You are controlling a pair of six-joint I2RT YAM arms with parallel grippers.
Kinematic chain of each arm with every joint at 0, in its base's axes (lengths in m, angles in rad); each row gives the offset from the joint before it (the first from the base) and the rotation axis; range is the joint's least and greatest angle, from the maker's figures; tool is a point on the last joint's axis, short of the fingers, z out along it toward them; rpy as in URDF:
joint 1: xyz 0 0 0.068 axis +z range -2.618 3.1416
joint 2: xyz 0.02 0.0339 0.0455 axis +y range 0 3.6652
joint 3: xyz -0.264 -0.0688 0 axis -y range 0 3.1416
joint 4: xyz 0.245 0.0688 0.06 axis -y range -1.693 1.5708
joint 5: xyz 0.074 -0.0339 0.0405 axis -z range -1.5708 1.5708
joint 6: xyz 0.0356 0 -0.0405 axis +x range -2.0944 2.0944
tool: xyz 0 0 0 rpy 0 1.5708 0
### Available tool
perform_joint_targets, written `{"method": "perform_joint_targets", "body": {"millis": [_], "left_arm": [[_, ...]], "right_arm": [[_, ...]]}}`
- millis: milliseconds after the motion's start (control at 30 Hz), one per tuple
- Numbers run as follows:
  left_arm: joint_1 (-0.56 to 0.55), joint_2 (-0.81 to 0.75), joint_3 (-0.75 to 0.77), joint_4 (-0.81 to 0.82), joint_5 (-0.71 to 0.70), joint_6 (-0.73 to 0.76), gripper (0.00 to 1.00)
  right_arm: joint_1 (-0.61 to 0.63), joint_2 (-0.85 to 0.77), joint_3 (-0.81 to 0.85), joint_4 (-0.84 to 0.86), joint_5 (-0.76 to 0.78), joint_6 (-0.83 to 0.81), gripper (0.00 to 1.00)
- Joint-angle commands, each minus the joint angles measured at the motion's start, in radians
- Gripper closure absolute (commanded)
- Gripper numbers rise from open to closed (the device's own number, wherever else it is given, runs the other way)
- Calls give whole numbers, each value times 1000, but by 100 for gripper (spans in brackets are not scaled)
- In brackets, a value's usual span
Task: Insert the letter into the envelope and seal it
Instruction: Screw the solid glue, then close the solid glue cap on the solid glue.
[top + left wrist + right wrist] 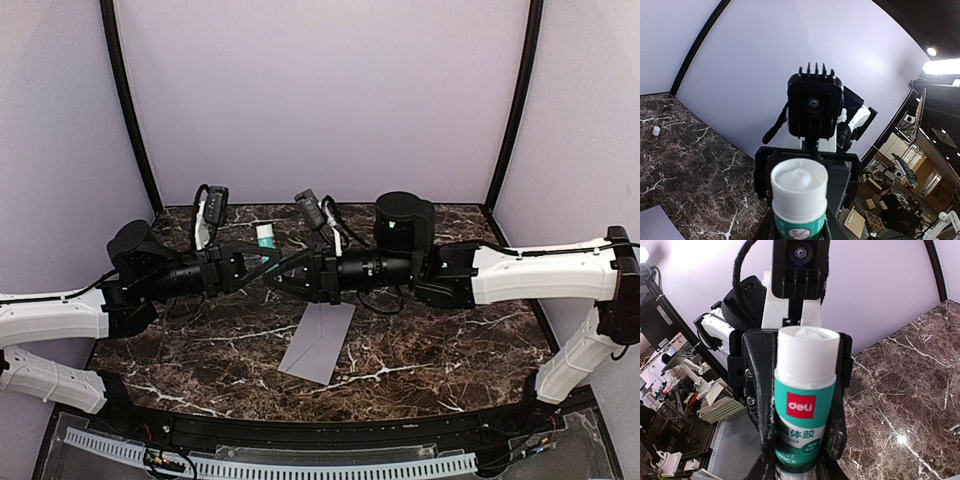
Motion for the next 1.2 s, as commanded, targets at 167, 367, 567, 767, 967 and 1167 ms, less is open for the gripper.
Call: {"method": "perform_joint_targets", "body": {"millis": [167, 367, 567, 767, 967, 1167], "left_arm": [[8, -55, 88, -278, -100, 65, 97], [118, 2, 288, -585, 7, 236, 97], [239, 116, 417, -806, 140, 473, 97], [275, 161, 441, -849, 142, 673, 97], [279, 150, 384, -830, 62, 715, 96], [279, 140, 367, -844, 43, 677, 93]], "right_arm": [[-4, -121, -39, -9, 88, -62, 39], [-41, -253, -66, -235, 284, -102, 26], [-203, -301, -46, -530, 490, -51, 23], [-410, -211, 7, -733, 581, -79, 21], [-614, -33, 83, -782, 575, -153, 22], [-734, 208, 248, -849, 588, -227, 30]]}}
